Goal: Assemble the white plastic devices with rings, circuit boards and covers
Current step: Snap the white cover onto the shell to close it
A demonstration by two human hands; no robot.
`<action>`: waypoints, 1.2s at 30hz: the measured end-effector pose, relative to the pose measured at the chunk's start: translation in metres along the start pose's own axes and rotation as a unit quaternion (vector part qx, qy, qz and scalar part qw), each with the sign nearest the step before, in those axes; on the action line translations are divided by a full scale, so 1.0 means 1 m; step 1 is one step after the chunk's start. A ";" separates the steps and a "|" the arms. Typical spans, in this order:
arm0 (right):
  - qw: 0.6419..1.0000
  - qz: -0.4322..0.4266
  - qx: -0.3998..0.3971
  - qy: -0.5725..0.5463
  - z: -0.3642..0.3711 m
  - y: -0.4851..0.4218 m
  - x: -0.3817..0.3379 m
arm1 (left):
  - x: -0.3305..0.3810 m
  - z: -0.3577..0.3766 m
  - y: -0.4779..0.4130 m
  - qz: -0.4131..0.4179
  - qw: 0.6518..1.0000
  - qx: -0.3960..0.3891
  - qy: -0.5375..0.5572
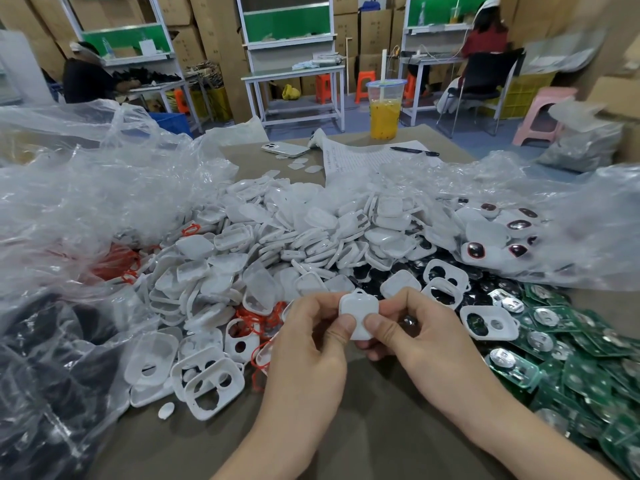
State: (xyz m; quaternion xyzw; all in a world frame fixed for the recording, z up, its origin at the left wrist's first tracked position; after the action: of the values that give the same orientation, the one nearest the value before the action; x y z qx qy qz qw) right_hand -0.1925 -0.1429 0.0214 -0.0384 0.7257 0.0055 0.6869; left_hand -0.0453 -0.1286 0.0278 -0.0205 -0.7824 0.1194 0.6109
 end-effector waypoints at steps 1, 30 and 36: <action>1.000 0.003 0.000 0.001 0.000 0.000 -0.001 | 0.000 0.000 0.000 -0.002 1.000 0.000 0.001; 0.996 -0.016 0.003 -0.087 -0.003 -0.003 -0.004 | 0.003 -0.001 -0.004 0.017 0.998 -0.008 -0.053; 0.996 -0.015 -0.004 -0.089 -0.001 -0.005 -0.003 | 0.004 -0.001 -0.002 0.026 0.997 -0.018 -0.064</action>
State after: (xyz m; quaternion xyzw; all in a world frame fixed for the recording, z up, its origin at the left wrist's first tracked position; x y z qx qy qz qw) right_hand -0.1934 -0.1479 0.0250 -0.0516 0.6608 0.0014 0.7488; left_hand -0.0457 -0.1296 0.0323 -0.0442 -0.8214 0.1218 0.5555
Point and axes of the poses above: each hand's wrist, its own y-axis away from the middle knuckle, its own z-axis out of the palm, x = y × z, the point moved 5 cm from there along -y, towards the middle knuckle, and after that the axes turned 1 degree about -z, right-handed, at the moved point
